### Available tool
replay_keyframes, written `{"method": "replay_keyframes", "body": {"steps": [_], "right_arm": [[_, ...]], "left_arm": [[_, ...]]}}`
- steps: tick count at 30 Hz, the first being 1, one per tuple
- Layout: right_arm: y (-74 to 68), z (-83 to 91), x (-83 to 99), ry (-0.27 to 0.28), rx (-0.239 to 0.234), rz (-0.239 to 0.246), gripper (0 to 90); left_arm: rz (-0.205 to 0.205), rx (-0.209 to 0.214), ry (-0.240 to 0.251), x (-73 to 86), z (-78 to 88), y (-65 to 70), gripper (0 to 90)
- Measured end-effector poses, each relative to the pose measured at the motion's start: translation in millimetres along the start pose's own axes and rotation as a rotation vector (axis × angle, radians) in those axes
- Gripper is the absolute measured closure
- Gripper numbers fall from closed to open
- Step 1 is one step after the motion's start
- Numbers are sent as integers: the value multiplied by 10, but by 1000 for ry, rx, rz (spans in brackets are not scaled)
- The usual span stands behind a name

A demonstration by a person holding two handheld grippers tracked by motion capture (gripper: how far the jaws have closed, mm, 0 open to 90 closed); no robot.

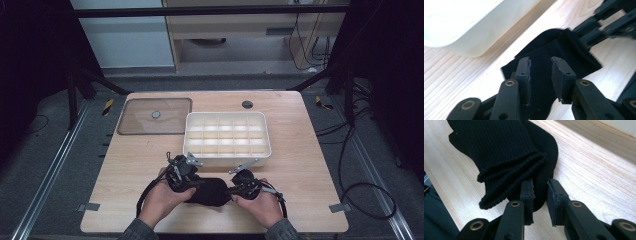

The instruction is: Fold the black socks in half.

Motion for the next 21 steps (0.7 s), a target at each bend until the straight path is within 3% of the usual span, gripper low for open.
{"method": "replay_keyframes", "body": {"steps": [7, 11, 21], "right_arm": [[-2, 3, 5, -1, -2, -2, 759], [-6, 2, 7, 0, -4, -3, 758], [-6, -9, 5, -2, -3, -2, 759]], "left_arm": [[39, -32, 1, 141, 23, -164, 663], [61, -30, 0, 215, 21, -242, 656], [93, -32, 7, 272, -38, -313, 595]]}}
Point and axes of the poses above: each handheld gripper's, and its own axes: z roughly backward along the jaws, x roughly out of its underside, y roughly to its right, the point moved 2 cm from there along -z, roughly forward along the jaws, and after that the axes turned 15 degrees about z, right-handed, at the moved point
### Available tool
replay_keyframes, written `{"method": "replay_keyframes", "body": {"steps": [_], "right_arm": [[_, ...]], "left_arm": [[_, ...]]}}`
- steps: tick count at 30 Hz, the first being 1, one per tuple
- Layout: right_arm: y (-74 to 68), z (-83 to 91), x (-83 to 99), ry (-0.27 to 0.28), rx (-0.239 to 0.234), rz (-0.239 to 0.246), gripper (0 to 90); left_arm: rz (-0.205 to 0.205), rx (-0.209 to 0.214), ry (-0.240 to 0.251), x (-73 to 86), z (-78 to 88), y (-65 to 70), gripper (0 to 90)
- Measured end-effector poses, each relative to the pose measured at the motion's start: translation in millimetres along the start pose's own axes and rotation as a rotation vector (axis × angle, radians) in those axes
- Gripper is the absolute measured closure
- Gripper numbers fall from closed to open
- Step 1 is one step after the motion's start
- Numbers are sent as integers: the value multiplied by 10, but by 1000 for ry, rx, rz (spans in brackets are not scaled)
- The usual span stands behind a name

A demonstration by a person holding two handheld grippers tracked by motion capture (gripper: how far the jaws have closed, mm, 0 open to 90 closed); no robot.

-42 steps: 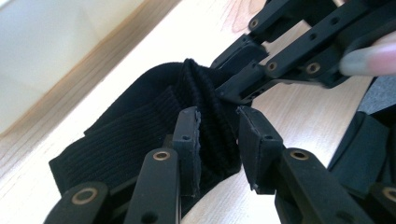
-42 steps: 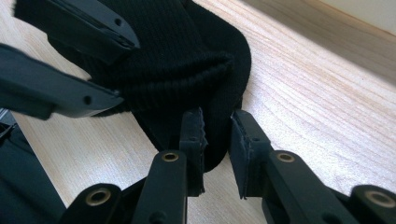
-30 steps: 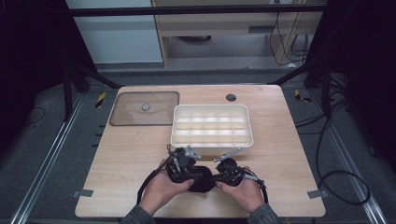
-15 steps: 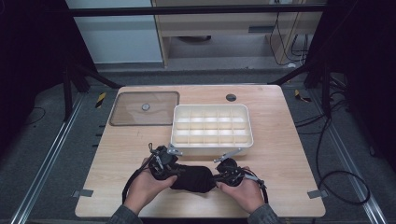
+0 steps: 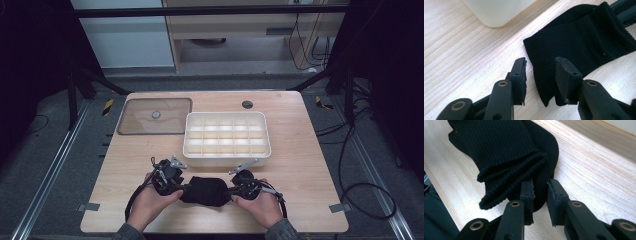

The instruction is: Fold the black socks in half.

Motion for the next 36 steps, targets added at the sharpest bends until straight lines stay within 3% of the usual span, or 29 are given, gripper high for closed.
{"method": "replay_keyframes", "body": {"steps": [7, 19, 36], "right_arm": [[-7, 6, -5, 1, -3, -2, 760], [-8, -7, -11, -1, -1, 0, 760], [-7, -5, -7, 0, -3, 1, 761]], "left_arm": [[-3, -2, -15, 17, -26, -3, 577], [-11, 9, -94, 150, -209, -29, 573], [5, 25, -107, 194, -247, -28, 515]]}}
Point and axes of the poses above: each handheld gripper's, and its own axes: z roughly backward along the jaws, x roughly out of its underside, y roughly to its right, the point moved 2 cm from there along -z, roughly forward along the jaws, and after that the axes turned 15 degrees about z, right-handed, at the moved point
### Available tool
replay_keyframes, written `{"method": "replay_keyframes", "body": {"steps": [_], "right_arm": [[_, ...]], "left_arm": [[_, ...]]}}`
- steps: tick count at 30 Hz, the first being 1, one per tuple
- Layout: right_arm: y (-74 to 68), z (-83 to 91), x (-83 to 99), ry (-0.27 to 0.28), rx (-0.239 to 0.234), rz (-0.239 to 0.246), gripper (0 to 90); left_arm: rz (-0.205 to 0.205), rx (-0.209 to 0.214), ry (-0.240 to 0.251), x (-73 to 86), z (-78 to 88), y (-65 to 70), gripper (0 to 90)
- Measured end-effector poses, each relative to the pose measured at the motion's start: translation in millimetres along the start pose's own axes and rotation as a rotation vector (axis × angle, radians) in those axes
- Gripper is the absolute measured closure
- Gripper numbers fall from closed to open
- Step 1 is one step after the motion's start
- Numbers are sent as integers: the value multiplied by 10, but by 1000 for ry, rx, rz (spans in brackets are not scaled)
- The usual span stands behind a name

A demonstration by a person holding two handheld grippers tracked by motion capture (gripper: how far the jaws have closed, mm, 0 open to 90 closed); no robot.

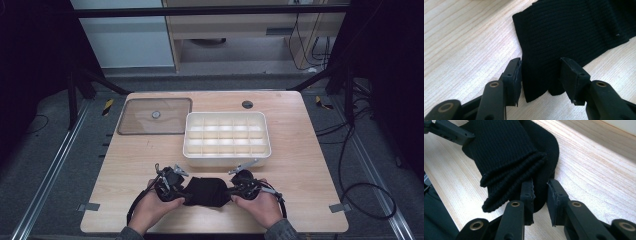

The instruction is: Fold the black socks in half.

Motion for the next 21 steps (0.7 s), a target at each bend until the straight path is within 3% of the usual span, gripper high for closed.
{"method": "replay_keyframes", "body": {"steps": [11, 21], "right_arm": [[-1, 0, -6, -1, 3, 2, 763], [-7, -5, -2, -2, 2, 2, 800]], "left_arm": [[-15, 46, -31, 42, -34, 30, 637], [-18, 61, -9, 72, -30, 47, 767]]}}
Point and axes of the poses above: each handheld gripper's, and its own axes: z roughly backward along the jaws, x roughly out of its underside, y roughly to its right, the point moved 2 cm from there along -z, roughly forward along the jaws, and after that the axes turned 15 degrees about z, right-handed, at the moved point
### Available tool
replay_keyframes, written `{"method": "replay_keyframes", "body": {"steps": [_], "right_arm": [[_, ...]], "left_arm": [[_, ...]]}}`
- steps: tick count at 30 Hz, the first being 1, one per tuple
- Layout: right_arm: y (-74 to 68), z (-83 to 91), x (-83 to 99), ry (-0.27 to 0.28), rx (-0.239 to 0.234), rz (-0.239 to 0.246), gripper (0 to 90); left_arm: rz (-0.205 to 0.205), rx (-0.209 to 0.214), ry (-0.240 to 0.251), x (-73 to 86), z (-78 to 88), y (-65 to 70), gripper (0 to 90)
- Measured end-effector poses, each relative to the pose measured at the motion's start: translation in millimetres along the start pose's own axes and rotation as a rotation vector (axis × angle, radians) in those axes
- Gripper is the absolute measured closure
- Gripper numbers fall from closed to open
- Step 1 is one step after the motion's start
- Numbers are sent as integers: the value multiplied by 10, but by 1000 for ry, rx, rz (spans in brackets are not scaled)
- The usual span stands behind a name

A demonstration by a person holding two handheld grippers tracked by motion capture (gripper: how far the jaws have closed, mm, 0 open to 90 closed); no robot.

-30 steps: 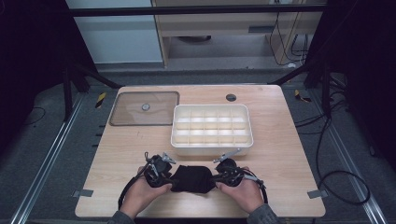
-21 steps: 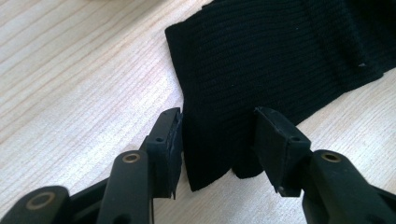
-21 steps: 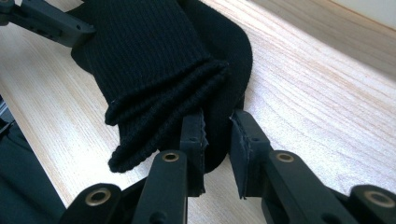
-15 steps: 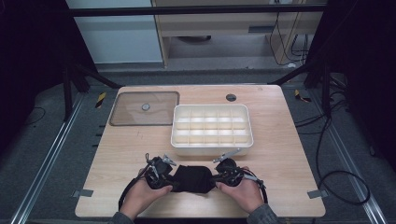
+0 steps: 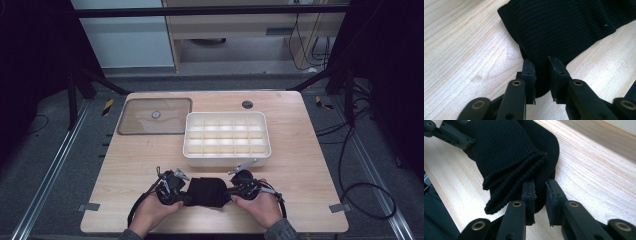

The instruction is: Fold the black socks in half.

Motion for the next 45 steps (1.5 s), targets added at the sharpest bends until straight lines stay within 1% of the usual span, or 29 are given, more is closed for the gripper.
{"method": "replay_keyframes", "body": {"steps": [5, 16, 25, 45], "right_arm": [[-4, 4, -3, 1, -3, 14, 825], [-4, 24, -11, 1, 5, 25, 832], [-14, 27, -16, 2, 1, 26, 832], [-24, 30, -29, 4, 3, 26, 833]], "left_arm": [[-1, -3, 11, -3, 8, 6, 794], [-4, -7, 30, -31, 39, 26, 807], [-19, -14, 42, -61, 95, 51, 813], [-25, -17, 59, -93, 143, 68, 814]]}}
Point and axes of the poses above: each handheld gripper's, and its own axes: z roughly backward along the jaws, x roughly out of its underside, y roughly to its right, the point moved 2 cm from there along -z, roughly forward along the jaws, and after that the axes turned 15 degrees about z, right-handed, at the moved point
